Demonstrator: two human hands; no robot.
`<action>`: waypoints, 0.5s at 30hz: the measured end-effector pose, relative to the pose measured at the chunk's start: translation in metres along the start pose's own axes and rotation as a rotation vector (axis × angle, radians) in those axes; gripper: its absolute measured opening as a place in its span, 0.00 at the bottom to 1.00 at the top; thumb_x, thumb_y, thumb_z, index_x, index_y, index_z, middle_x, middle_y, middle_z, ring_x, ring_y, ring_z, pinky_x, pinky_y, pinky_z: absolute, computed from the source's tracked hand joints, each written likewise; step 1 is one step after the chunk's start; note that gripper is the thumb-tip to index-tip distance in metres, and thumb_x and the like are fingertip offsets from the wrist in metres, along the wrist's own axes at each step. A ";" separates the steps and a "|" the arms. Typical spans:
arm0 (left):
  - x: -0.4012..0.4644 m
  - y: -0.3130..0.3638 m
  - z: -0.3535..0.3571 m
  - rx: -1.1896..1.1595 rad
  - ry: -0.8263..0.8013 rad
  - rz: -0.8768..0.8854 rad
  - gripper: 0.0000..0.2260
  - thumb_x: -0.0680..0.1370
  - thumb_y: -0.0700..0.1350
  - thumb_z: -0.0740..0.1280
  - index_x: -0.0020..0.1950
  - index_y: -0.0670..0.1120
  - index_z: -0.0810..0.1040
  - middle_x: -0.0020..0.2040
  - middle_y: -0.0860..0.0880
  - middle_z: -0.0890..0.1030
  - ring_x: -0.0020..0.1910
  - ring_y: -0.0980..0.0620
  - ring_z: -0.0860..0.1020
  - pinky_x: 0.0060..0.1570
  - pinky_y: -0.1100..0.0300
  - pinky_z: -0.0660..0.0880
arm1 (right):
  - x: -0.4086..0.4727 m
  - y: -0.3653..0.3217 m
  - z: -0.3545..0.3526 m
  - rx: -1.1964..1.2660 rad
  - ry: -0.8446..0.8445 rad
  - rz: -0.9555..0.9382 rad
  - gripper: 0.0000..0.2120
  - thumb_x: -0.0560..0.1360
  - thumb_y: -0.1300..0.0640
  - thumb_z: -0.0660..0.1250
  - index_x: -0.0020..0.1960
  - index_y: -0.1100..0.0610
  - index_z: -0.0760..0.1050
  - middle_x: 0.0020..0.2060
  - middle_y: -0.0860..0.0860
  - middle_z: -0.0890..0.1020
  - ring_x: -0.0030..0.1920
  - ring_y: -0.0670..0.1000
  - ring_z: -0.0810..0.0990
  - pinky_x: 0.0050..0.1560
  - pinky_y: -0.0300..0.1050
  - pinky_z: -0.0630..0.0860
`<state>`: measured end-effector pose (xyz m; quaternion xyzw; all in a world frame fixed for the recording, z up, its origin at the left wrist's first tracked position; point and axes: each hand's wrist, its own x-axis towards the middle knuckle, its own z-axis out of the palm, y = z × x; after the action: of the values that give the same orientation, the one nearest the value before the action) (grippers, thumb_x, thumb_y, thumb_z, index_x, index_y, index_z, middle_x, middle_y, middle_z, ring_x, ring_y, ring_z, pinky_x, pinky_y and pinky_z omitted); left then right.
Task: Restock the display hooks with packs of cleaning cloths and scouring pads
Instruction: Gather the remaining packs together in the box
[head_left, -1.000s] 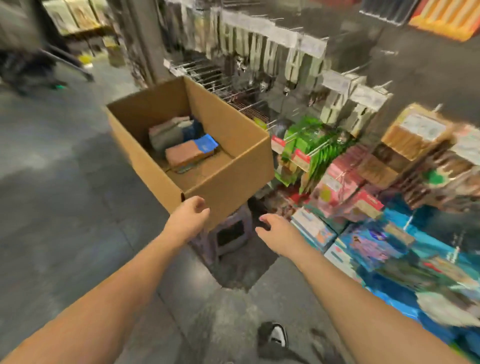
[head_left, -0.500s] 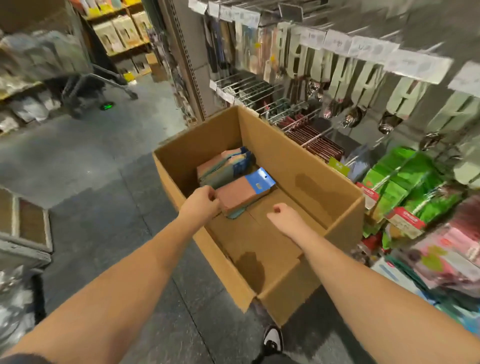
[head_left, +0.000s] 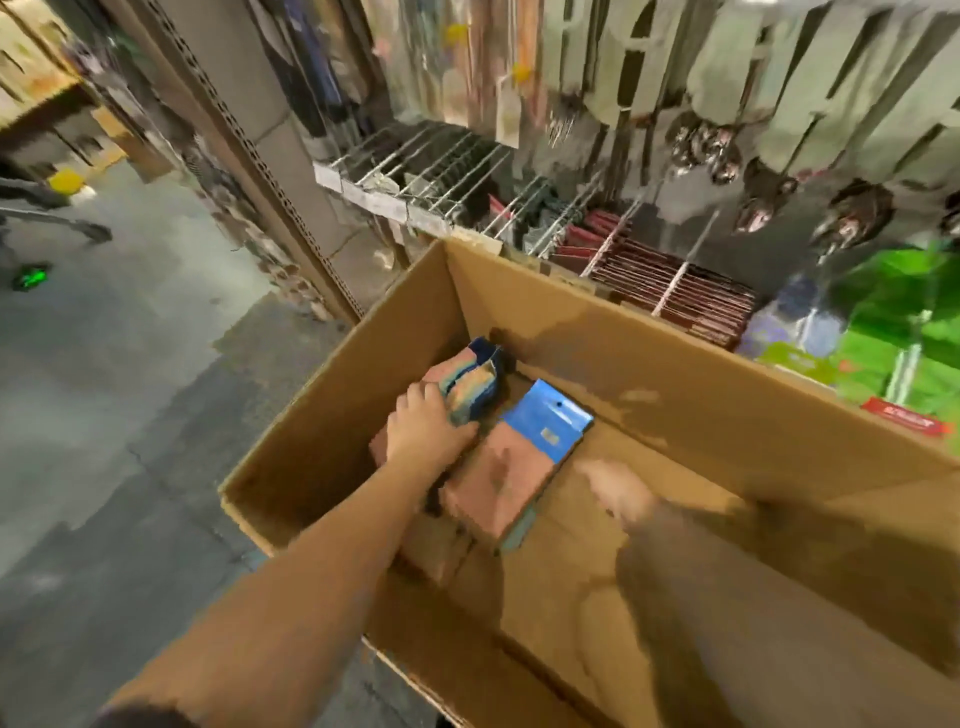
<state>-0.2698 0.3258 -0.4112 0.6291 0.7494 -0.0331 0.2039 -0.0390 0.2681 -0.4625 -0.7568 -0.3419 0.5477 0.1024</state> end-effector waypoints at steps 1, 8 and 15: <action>0.022 -0.005 0.008 0.020 -0.004 0.024 0.37 0.75 0.64 0.69 0.75 0.44 0.64 0.70 0.44 0.68 0.69 0.41 0.68 0.67 0.46 0.68 | 0.016 -0.002 0.011 0.019 0.013 0.035 0.16 0.81 0.53 0.62 0.36 0.52 0.67 0.34 0.53 0.71 0.35 0.50 0.69 0.37 0.44 0.69; 0.123 -0.019 0.065 0.098 -0.103 0.149 0.53 0.66 0.72 0.72 0.81 0.47 0.53 0.80 0.42 0.56 0.77 0.39 0.58 0.74 0.43 0.57 | 0.103 -0.010 0.064 0.413 0.192 0.087 0.13 0.75 0.54 0.73 0.57 0.60 0.81 0.55 0.50 0.81 0.54 0.51 0.79 0.47 0.37 0.74; 0.157 -0.010 0.099 0.223 -0.108 0.081 0.50 0.71 0.62 0.73 0.81 0.42 0.50 0.74 0.41 0.65 0.71 0.41 0.65 0.70 0.46 0.65 | 0.148 -0.002 0.092 0.746 0.244 0.290 0.16 0.72 0.55 0.76 0.55 0.63 0.81 0.44 0.54 0.85 0.37 0.50 0.82 0.31 0.38 0.74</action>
<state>-0.2731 0.4392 -0.5586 0.6749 0.7029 -0.1419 0.1741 -0.0975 0.3430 -0.6088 -0.7673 0.0049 0.5492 0.3311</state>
